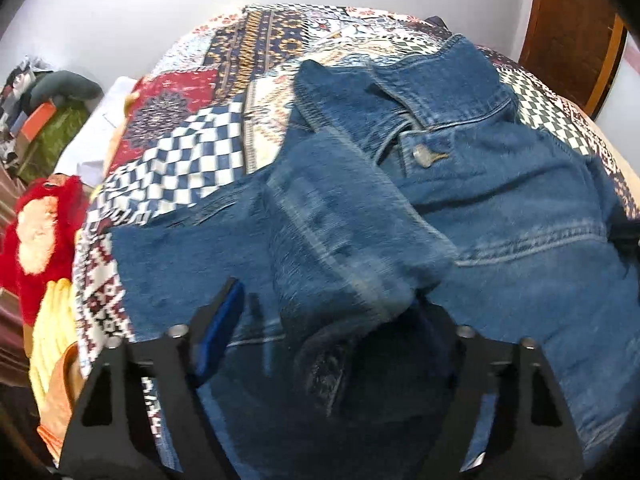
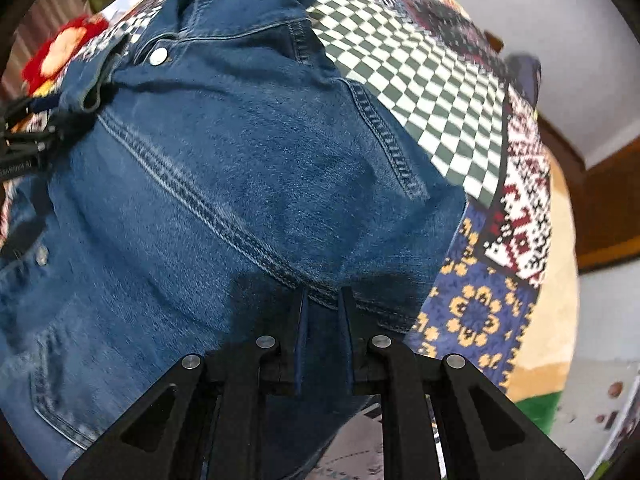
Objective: Fold large clothes
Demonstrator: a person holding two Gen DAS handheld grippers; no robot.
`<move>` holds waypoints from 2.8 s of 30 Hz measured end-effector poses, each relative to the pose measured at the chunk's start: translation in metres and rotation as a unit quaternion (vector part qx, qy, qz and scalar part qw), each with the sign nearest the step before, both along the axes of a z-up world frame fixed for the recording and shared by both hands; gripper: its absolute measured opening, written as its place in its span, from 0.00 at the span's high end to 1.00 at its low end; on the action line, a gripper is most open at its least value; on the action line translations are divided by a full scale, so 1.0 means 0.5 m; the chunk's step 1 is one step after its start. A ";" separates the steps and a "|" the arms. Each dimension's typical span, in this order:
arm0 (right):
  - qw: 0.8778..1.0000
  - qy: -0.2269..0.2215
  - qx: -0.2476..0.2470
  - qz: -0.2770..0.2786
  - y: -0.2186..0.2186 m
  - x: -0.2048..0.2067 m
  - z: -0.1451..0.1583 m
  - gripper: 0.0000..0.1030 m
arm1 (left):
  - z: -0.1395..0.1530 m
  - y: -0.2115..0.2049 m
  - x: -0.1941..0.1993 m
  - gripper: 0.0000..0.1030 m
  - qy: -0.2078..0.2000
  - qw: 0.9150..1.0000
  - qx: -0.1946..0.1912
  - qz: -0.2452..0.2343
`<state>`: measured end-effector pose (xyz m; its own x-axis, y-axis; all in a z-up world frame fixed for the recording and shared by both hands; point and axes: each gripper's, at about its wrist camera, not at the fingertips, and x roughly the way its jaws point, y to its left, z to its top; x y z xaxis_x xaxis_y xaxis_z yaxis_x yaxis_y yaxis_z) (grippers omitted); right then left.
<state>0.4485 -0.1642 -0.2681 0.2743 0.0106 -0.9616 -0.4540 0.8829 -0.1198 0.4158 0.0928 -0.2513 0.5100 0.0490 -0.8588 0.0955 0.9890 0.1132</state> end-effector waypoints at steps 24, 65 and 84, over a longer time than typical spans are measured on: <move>0.995 -0.026 0.066 -0.075 -0.075 -0.058 0.035 0.89 | 0.088 0.231 -0.158 0.78 -0.066 0.981 -0.149 0.106; 0.943 0.034 0.259 -0.208 -0.169 0.146 -0.058 0.23 | -0.080 0.333 0.083 0.21 0.085 0.968 -0.165 0.166; 0.962 -0.103 0.218 -0.126 -0.080 0.266 0.127 0.91 | 0.110 0.262 0.159 0.91 -0.041 0.987 -0.082 0.133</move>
